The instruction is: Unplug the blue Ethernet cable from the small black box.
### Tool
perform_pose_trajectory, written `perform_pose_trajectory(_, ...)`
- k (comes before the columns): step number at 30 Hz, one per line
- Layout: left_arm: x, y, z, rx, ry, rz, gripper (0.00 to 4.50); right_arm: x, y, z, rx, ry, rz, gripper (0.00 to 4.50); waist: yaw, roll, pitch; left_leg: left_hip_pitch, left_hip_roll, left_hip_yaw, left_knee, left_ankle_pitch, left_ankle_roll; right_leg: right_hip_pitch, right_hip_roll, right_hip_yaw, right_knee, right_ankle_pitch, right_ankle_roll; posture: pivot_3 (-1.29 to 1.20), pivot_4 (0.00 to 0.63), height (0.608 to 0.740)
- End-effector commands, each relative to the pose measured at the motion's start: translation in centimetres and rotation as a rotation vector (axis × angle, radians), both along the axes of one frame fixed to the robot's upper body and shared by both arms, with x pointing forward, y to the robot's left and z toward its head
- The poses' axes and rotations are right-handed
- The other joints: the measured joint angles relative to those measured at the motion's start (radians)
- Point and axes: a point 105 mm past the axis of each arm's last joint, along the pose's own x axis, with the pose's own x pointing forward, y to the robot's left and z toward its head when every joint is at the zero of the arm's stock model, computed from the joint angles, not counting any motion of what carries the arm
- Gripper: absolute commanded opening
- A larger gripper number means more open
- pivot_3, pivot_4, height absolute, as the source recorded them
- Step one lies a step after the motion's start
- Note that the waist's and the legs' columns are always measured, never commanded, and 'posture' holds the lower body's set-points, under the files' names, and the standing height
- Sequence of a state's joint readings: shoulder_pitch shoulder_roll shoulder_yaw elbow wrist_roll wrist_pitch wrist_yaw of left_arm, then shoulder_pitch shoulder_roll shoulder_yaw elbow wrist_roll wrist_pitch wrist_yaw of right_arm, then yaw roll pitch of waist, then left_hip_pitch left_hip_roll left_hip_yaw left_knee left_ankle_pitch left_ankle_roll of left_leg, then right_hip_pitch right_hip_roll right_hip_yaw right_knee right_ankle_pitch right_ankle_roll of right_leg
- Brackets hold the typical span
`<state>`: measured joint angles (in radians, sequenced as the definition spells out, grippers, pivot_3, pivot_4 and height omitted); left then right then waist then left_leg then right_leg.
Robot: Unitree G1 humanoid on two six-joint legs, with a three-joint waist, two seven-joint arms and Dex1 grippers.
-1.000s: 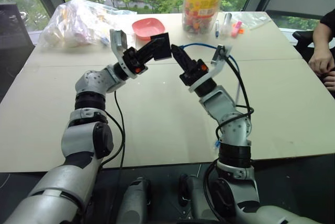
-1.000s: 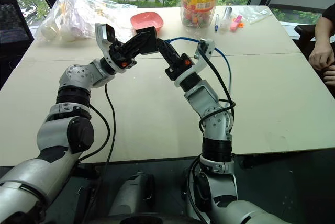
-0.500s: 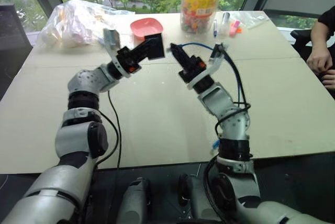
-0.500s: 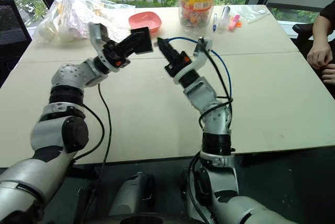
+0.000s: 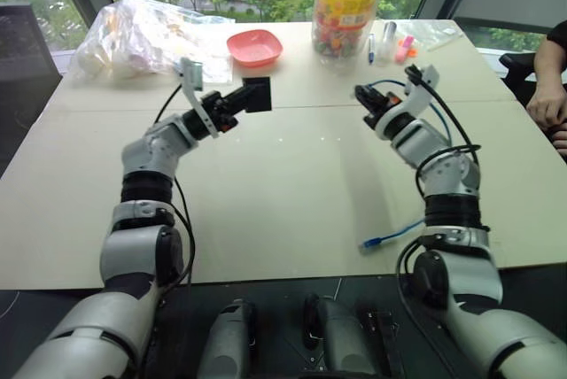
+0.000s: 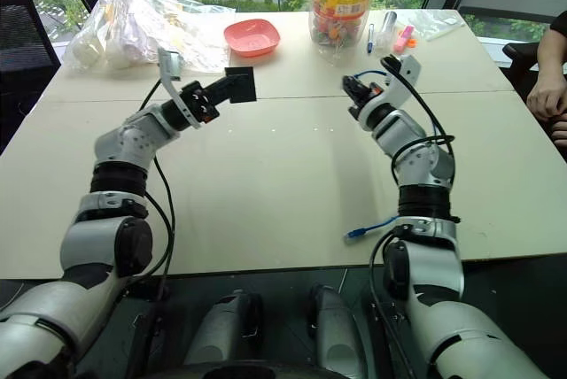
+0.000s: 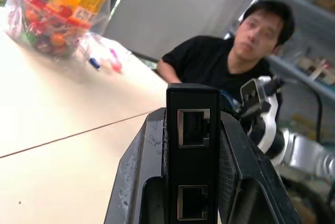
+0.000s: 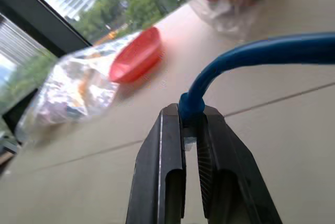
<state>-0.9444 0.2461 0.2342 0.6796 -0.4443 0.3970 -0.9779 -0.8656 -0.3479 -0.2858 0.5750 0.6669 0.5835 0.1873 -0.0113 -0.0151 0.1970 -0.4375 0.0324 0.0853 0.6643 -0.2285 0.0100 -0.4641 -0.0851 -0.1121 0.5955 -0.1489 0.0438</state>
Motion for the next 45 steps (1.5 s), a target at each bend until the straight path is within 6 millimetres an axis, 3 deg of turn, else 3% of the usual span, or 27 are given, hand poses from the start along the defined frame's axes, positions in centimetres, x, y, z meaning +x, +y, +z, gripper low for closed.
perform_pose_trajectory(1,0.0,-1.7,0.4,0.123,-0.167,0.07,0.51,0.7,-1.2,-1.1,-0.173,0.043,-0.025,0.05,-0.002,0.0,0.0,0.0,0.0,0.001,0.0,0.0,0.0,-0.001,0.0,0.0,0.0,0.0,0.0,0.0,0.15,0.74)
perform_pose_trajectory(4,-0.1,-3.0,-0.4,0.174,-0.218,0.095,0.51,1.0,-2.0,-1.6,-0.221,0.06,-0.03,0.05,-0.004,0.0,0.0,0.0,0.0,0.003,0.0,0.0,0.001,-0.001,0.001,0.0,0.0,0.0,0.0,0.0,0.15,0.74)
perform_pose_trajectory(7,-0.7,-4.9,-1.6,0.233,-0.271,0.079,0.51,0.8,-2.5,-1.7,-0.262,0.051,-0.026,1.16,-0.004,0.0,0.0,-0.001,0.0,0.003,0.0,0.0,0.001,-0.002,0.003,0.0,0.001,0.0,0.0,0.0,0.15,0.74)
perform_pose_trajectory(9,-1.1,-6.1,-2.4,0.252,-0.29,0.065,0.51,0.4,-2.3,-1.8,-0.296,0.042,0.004,2.14,-0.002,0.0,0.0,-0.001,0.001,0.003,0.0,0.0,0.001,-0.002,0.003,0.0,0.002,0.0,0.001,0.0,0.15,0.74)
perform_pose_trajectory(13,-1.5,-7.4,-3.6,0.27,-0.298,0.04,0.51,-1.9,0.1,-2.8,-0.38,0.055,0.194,4.19,0.001,0.0,0.0,-0.001,0.001,0.0,0.001,0.0,0.001,-0.002,0.002,0.0,0.001,-0.001,0.002,0.0,0.15,0.74)
perform_pose_trajectory(14,-1.5,-7.6,-3.8,0.28,-0.304,0.038,0.51,-2.9,0.8,-3.0,-0.398,0.054,0.247,4.48,0.001,0.0,0.0,-0.001,0.001,0.0,0.001,0.0,0.001,-0.002,0.002,0.0,0.001,-0.001,0.002,0.0,0.15,0.74)
perform_pose_trajectory(20,-1.5,-8.5,-6.4,0.335,-0.294,0.045,0.51,-8.7,4.2,-3.8,-0.446,0.006,0.475,4.48,0.004,0.0,0.0,-0.003,0.002,-0.002,0.002,0.0,0.001,-0.003,0.001,-0.001,0.001,-0.002,0.003,0.0,0.15,0.74)
perform_pose_trajectory(24,-1.0,-8.6,-7.8,0.301,-0.192,0.069,0.51,-8.6,3.2,-3.9,-0.401,0.017,0.37,4.48,0.003,0.0,0.0,-0.003,0.003,-0.002,0.003,0.0,0.001,-0.003,0.001,-0.001,0.0,-0.001,0.002,0.0,0.15,0.74)
perform_pose_trajectory(26,-1.0,-8.7,-8.3,0.309,-0.179,0.066,1.55,-8.4,2.4,-4.0,-0.404,0.024,0.329,4.5,0.003,0.0,0.0,-0.003,0.003,-0.003,0.004,0.0,0.001,-0.002,0.001,-0.001,0.0,-0.001,0.002,0.0,0.15,0.74)
perform_pose_trajectory(32,-1.7,-8.0,-8.4,0.334,-0.188,0.014,3.95,-8.2,1.1,-3.7,-0.421,0.021,0.293,4.5,0.003,0.0,0.0,-0.004,0.003,-0.002,0.003,0.0,0.001,-0.003,0.001,-0.001,0.0,-0.001,0.002,0.0,0.15,0.74)
perform_pose_trajectory(37,-3.8,-5.1,-6.8,0.372,-0.18,-0.077,3.95,-9.5,0.9,-3.6,-0.434,-0.004,0.338,4.5,0.0,0.0,0.0,-0.003,0.003,-0.003,0.002,0.0,0.001,-0.003,0.003,-0.001,0.001,-0.001,0.002,0.0,0.15,0.74)
perform_pose_trajectory(41,-7.8,-1.5,-4.5,0.365,-0.121,-0.2,3.95,-11.6,1.6,-3.8,-0.435,-0.027,0.452,4.5,-0.001,0.0,0.0,-0.003,0.005,-0.003,0.002,0.0,0.001,-0.004,0.003,-0.001,0.001,-0.001,0.002,0.0,0.15,0.74)
perform_pose_trajectory(45,-8.6,1.0,-4.7,0.438,-0.051,-0.148,3.95,-13.0,1.7,-4.8,-0.465,-0.004,0.532,4.5,0.003,0.001,0.0,-0.003,0.005,-0.003,0.003,0.0,0.0,-0.002,0.003,-0.001,0.0,-0.003,-0.002,0.0,0.15,0.74)
